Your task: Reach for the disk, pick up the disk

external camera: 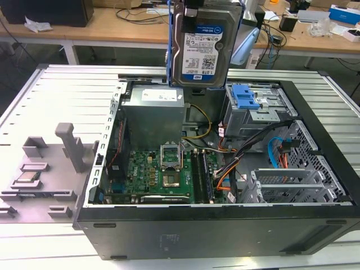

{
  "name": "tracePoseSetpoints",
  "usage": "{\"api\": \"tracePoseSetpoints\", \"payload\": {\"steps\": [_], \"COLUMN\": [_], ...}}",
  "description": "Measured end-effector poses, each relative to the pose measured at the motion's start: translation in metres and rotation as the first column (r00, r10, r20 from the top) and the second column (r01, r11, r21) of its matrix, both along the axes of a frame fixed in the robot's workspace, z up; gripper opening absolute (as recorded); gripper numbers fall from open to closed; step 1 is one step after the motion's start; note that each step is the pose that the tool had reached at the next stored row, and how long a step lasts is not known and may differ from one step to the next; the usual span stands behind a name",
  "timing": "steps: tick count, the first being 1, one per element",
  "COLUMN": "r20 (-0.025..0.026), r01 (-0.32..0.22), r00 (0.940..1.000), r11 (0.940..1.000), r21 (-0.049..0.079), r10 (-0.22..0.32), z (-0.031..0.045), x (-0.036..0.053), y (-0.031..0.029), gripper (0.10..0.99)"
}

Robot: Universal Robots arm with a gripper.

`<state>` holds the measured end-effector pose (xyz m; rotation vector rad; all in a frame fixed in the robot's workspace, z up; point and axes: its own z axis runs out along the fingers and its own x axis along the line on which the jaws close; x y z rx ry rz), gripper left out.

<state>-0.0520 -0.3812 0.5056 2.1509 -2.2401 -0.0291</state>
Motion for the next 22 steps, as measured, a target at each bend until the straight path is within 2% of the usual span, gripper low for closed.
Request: {"api": "tracePoseSetpoints", "payload": {"steps": [7,11,22], "r20": [0.0,0.0001,0.0], "r01": [0.0,0.0,0.0], "r00": [1.0,1.0,1.0], "r11": [1.0,1.0,1.0], "r21": [0.0,0.0,0.0], "r10": [0.0,0.0,0.0], "z": [0.0,-0.0001,-0.0002], "x": [0.0,0.0,0.0], "y": [-0.0098,-0.0185,-0.0329], "gripper": [0.369,0.369,0.369]}}
